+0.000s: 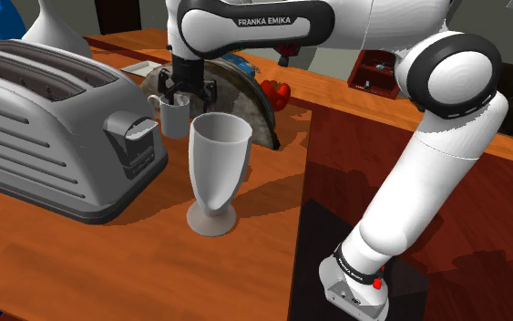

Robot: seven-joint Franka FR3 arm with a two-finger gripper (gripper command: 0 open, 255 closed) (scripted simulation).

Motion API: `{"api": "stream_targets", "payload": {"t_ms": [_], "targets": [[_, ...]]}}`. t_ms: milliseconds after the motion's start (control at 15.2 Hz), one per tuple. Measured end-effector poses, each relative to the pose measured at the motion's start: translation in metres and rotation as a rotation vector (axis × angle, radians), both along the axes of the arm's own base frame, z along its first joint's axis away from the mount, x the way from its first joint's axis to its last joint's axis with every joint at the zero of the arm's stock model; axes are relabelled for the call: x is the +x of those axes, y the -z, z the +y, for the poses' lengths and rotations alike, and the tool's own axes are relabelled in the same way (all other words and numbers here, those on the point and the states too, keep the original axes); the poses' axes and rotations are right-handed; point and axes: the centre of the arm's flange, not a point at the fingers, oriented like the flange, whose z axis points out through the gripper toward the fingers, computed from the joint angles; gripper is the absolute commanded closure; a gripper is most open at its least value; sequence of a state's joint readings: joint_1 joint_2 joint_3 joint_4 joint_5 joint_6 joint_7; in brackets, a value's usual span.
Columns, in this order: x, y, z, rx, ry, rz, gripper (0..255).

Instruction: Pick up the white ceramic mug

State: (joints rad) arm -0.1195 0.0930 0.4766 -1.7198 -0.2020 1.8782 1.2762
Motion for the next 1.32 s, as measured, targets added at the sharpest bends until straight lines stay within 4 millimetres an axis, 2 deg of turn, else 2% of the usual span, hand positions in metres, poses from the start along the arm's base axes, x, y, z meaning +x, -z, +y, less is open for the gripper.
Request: {"api": "stream_targets", "payload": {"t_ms": [66, 132, 792, 1320], "targets": [[0.000, 0.003, 0.001, 0.000, 0.000, 0.000, 0], [-0.001, 0.005, 0.001, 0.000, 0.000, 0.000, 255], [-0.001, 0.006, 0.001, 0.000, 0.000, 0.000, 255], [-0.002, -0.032, 0.002, 0.000, 0.000, -0.001, 255]]}}
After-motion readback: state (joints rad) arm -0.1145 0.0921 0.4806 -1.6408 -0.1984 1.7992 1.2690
